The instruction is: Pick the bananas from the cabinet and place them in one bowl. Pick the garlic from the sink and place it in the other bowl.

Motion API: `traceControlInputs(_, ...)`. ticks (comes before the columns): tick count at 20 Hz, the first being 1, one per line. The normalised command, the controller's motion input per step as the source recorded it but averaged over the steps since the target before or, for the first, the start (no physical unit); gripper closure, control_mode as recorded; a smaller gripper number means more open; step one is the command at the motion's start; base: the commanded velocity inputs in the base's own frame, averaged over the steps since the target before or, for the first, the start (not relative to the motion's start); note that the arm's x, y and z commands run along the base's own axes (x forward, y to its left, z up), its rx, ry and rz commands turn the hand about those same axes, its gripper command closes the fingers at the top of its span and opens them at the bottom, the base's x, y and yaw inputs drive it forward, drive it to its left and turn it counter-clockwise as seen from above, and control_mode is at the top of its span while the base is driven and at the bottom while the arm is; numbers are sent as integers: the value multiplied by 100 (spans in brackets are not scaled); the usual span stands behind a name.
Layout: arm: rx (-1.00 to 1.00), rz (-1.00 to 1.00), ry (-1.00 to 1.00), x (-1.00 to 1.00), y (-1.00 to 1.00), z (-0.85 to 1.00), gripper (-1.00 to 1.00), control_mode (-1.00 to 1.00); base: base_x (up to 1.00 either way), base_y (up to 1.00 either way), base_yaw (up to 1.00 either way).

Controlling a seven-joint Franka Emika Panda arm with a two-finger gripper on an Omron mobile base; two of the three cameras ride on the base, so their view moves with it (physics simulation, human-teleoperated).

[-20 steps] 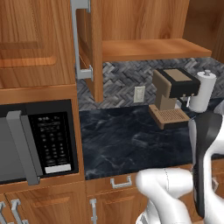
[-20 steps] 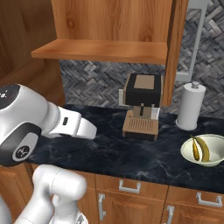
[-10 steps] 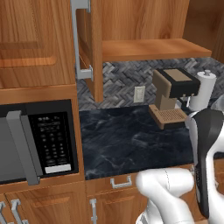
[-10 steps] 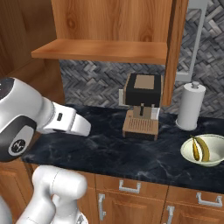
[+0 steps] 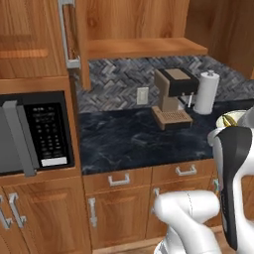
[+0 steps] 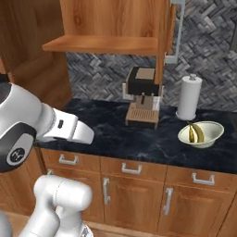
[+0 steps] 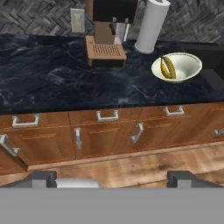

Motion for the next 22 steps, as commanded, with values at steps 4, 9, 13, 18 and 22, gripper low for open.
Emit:
traceControlInputs(4,0,0,0,0,0,0,-100,100,-23,-89,0)
traceControlInputs(9,0,0,0,0,0,0,-100,100,-13,-90,0)
traceControlInputs(13,0,0,0,0,0,0,-100,100,-12,-93,0)
traceControlInputs(18,0,0,0,0,0,0,-100,100,-4,-95,0)
traceControlInputs(22,0,0,0,0,0,0,-100,100,0,-94,0)
